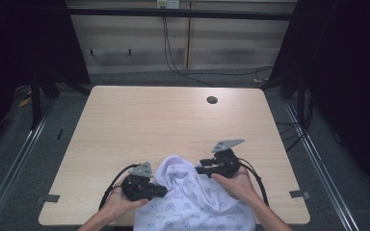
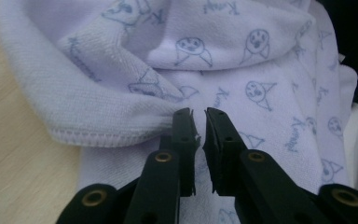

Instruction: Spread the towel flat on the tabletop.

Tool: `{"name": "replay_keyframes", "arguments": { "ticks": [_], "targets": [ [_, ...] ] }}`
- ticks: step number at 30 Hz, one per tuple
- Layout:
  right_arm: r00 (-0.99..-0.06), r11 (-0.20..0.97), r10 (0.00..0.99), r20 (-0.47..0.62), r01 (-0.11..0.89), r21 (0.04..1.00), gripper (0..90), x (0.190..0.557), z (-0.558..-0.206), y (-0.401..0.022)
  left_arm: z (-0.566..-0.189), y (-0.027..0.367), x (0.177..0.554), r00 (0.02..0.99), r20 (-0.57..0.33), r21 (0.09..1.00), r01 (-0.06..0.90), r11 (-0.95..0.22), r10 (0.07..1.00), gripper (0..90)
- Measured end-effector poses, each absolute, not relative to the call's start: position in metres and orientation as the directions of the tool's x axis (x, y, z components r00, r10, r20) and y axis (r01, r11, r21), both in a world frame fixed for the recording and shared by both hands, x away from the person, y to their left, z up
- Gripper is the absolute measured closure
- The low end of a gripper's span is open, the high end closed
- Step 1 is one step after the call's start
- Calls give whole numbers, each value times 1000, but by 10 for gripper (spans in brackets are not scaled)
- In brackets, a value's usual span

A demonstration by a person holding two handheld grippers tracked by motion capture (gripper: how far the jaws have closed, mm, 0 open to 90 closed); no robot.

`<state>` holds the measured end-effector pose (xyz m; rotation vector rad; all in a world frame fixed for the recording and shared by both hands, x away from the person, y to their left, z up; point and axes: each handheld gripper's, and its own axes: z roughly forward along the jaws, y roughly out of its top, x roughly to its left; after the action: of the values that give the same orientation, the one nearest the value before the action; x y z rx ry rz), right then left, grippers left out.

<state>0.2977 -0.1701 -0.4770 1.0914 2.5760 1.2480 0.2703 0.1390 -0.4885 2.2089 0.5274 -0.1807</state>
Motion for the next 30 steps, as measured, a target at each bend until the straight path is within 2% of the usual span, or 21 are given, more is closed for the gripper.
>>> {"name": "replay_keyframes", "arguments": {
  "ticks": [2, 3, 6, 7, 11, 14, 17, 18, 19, 20, 22, 28, 30],
  "targets": [
    [-739, 447, 645, 196, 573, 687, 601, 301, -485, -162, -490, 142, 272, 899, -307, 703, 436, -562, 313, 809],
    [-741, 456, 638, 210, 583, 673, 648, 301, -489, -159, -490, 143, 272, 898, -311, 700, 438, -564, 312, 802],
    [-749, 461, 636, 188, 564, 685, 863, 295, -489, -159, -490, 144, 272, 895, -319, 702, 444, -556, 313, 779],
    [-749, 448, 636, 187, 556, 700, 881, 293, -487, -161, -489, 144, 272, 895, -313, 711, 442, -546, 316, 786],
    [-737, 363, 650, 185, 515, 777, 888, 276, -461, -183, -479, 149, 278, 892, -305, 762, 439, -476, 333, 900],
    [-714, 286, 676, 181, 481, 829, 889, 262, -439, -211, -467, 153, 285, 882, -308, 804, 442, -397, 357, 900],
    [-691, 234, 698, 188, 468, 852, 889, 252, -427, -239, -462, 154, 293, 873, -299, 813, 445, -377, 384, 900],
    [-678, 221, 710, 188, 468, 855, 889, 248, -425, -248, -462, 154, 298, 862, -296, 811, 454, -370, 411, 871],
    [-669, 217, 720, 184, 470, 856, 889, 245, -425, -257, -464, 154, 306, 847, -296, 800, 472, -370, 441, 795],
    [-655, 207, 732, 189, 479, 853, 889, 243, -426, -264, -466, 156, 314, 838, -275, 794, 475, -380, 472, 770],
    [-639, 191, 742, 202, 491, 850, 889, 238, -431, -275, -478, 161, 338, 776, -313, 754, 554, -353, 548, 744],
    [-619, 183, 754, 223, 523, 832, 889, 237, -448, -281, -496, 160, 354, 731, -310, 725, 595, -346, 607, 737],
    [-622, 180, 749, 228, 523, 833, 889, 238, -448, -281, -500, 155, 355, 732, -319, 721, 600, -347, 602, 713]
  ]
}}
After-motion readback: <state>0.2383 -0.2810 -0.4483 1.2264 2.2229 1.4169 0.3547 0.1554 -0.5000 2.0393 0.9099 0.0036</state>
